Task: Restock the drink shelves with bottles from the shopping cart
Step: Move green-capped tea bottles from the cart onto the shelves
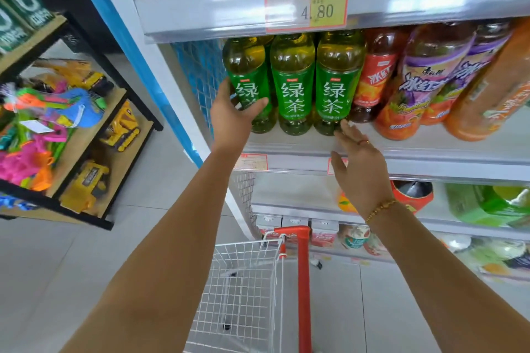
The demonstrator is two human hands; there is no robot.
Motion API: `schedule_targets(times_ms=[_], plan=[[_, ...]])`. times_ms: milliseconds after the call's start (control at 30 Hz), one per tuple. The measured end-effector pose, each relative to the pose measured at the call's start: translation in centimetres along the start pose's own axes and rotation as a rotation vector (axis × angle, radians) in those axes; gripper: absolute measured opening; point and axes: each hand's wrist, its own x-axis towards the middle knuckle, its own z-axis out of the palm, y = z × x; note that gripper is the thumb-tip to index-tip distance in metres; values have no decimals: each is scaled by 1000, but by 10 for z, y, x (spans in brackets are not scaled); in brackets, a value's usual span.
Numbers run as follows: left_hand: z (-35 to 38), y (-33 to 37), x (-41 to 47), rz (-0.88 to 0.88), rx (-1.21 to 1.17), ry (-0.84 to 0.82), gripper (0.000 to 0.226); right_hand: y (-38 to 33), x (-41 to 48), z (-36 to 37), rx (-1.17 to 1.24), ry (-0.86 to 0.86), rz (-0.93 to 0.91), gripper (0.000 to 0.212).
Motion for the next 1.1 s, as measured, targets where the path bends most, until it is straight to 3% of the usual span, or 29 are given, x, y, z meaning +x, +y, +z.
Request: schedule_targets(times_ms=[200, 400, 467, 533, 600, 733, 833, 867, 967, 1100], plan=[[5, -2, 3, -26, 5, -29, 64, -4, 1, -3, 23, -34, 10, 47], [-5, 6, -13, -165, -41, -121, 81, -2, 2, -9, 35, -65, -19, 45], [-14, 10, -38, -205, 2, -33, 64, -5, -11, -9, 16, -34, -75, 40], [-24, 1, -78, -229, 52, 48, 26, -6, -41, 3, -7, -89, -213, 36], [-32, -23, -127, -318, 97, 6, 22, -3, -79, 25, -46, -271, -421, 43], [-44, -87, -219, -577, 192, -111, 35, 6, -137, 69, -319, -1004, -555, 63], [-51, -119, -273, -769, 278, -259, 24, 11, -144, 91, -425, -1241, -639, 58], [-51, -126, -289, -822, 271, -312, 19, 13, -143, 98, -418, -1263, -724, 56], [-46, -135, -333, -930, 158, -427, 12, 33, -136, 131, -372, -1112, -1054, 50], [-32, -125, -361, -1011, 186, -467, 31, 29, -136, 155, -206, -1057, -1145, 28]])
